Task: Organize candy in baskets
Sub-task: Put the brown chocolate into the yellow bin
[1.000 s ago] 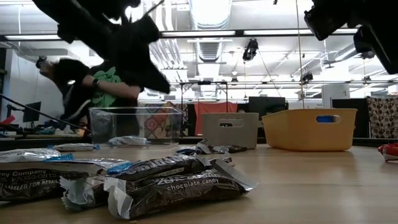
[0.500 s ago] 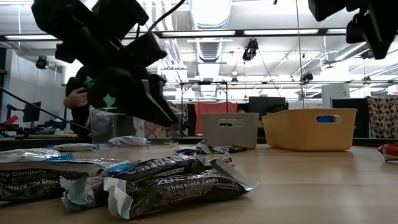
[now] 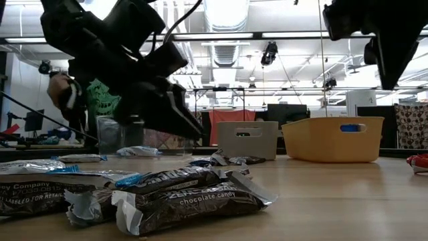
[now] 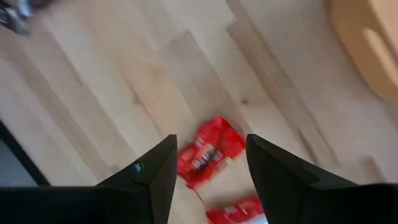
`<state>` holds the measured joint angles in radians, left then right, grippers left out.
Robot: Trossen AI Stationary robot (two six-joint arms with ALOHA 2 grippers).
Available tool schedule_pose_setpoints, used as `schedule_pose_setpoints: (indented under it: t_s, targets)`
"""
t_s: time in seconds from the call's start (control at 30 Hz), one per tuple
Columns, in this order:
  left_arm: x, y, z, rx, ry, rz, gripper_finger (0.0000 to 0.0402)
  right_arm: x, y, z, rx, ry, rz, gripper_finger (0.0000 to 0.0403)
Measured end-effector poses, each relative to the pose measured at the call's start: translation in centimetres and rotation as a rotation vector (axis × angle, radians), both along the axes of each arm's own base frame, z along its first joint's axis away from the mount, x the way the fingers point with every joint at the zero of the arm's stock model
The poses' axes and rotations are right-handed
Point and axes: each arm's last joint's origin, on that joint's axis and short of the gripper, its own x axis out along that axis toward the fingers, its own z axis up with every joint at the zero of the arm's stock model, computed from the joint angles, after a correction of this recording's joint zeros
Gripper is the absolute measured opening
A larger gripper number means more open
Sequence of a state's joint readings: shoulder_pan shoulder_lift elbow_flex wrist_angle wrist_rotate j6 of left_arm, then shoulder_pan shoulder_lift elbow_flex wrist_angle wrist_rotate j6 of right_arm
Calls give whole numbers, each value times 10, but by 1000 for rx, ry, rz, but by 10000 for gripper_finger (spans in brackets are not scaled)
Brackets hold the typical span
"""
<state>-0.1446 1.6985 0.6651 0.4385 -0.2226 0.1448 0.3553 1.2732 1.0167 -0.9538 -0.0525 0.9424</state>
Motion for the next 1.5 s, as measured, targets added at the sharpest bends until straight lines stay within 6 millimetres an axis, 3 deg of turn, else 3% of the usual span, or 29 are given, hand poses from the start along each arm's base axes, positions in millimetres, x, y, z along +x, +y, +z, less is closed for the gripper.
schedule_pose_setpoints:
  t_s: [0.23, 0.47, 0.83, 1.17, 1.3, 1.5]
  targets:
    - [5, 6, -4, -147, -91, 247, 160, 2, 1, 1, 8, -22, 1, 173]
    - [17, 4, -21, -263, -141, 309, 160, 3, 1, 3, -10, -41, 62, 170]
    - [46, 5, -46, -227, -99, 386, 160, 4, 1, 3, -30, -53, 59, 168]
    - [48, 6, -49, -165, -48, 454, 155, 4, 1, 3, -36, -61, 51, 164]
    - [48, 7, -49, -158, -40, 458, 126, 6, 0, 3, -48, -80, 46, 160]
    - [47, 7, -50, -133, -33, 459, 30, 6, 1, 3, -47, -84, 47, 152]
